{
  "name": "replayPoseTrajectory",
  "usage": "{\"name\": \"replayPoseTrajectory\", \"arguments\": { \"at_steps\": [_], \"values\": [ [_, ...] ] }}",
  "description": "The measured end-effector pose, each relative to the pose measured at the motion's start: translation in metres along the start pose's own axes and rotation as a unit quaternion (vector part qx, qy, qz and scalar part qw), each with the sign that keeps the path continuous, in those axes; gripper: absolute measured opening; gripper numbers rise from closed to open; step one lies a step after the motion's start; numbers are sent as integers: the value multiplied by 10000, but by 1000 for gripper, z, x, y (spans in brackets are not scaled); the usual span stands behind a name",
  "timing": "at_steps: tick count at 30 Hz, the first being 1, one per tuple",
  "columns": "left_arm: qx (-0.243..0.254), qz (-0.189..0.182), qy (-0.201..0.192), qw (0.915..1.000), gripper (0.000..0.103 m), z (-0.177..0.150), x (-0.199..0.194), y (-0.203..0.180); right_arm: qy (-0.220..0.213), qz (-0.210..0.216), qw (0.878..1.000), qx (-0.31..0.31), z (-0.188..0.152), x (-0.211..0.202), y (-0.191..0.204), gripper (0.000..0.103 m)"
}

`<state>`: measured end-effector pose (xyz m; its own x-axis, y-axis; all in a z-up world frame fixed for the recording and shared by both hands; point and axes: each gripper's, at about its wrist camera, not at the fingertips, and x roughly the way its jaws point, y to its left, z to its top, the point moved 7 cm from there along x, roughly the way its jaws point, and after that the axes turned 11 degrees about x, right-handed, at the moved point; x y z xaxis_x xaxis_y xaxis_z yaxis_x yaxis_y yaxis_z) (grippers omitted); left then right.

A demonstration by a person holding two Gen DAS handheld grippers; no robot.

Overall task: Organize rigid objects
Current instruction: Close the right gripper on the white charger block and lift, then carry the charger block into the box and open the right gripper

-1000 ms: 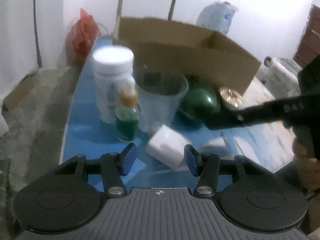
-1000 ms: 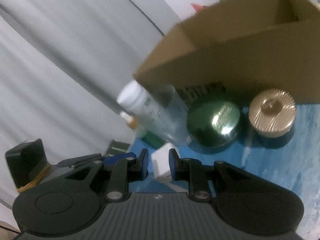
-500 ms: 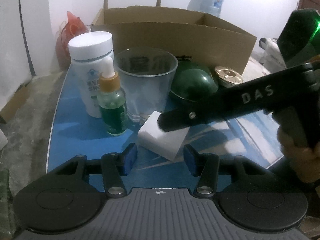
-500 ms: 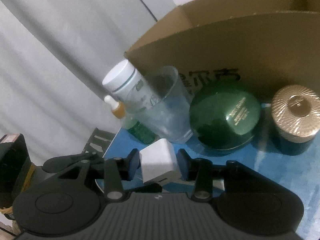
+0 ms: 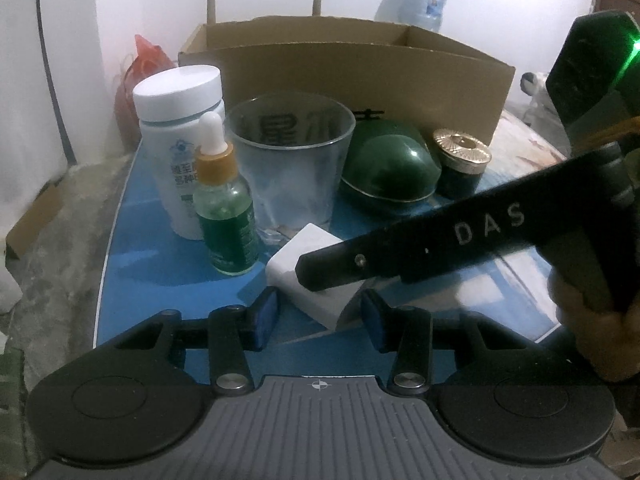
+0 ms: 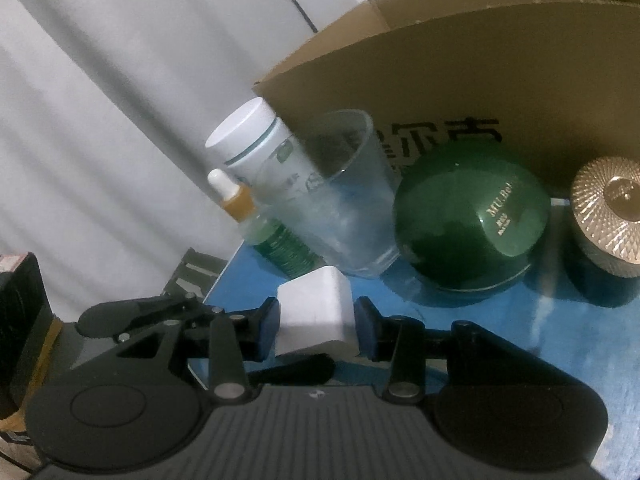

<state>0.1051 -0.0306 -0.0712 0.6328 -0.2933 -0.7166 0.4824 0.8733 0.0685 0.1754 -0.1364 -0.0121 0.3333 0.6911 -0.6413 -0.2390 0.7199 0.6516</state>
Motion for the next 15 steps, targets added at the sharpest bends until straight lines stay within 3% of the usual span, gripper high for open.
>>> {"name": "replayPoseTrajectory", "arguments": {
  "at_steps": [15],
  "values": [
    [244, 274, -243, 9990, 44, 2, -42, -14, -191, 118, 9990, -398, -11, -29, 34, 45]
  ]
}}
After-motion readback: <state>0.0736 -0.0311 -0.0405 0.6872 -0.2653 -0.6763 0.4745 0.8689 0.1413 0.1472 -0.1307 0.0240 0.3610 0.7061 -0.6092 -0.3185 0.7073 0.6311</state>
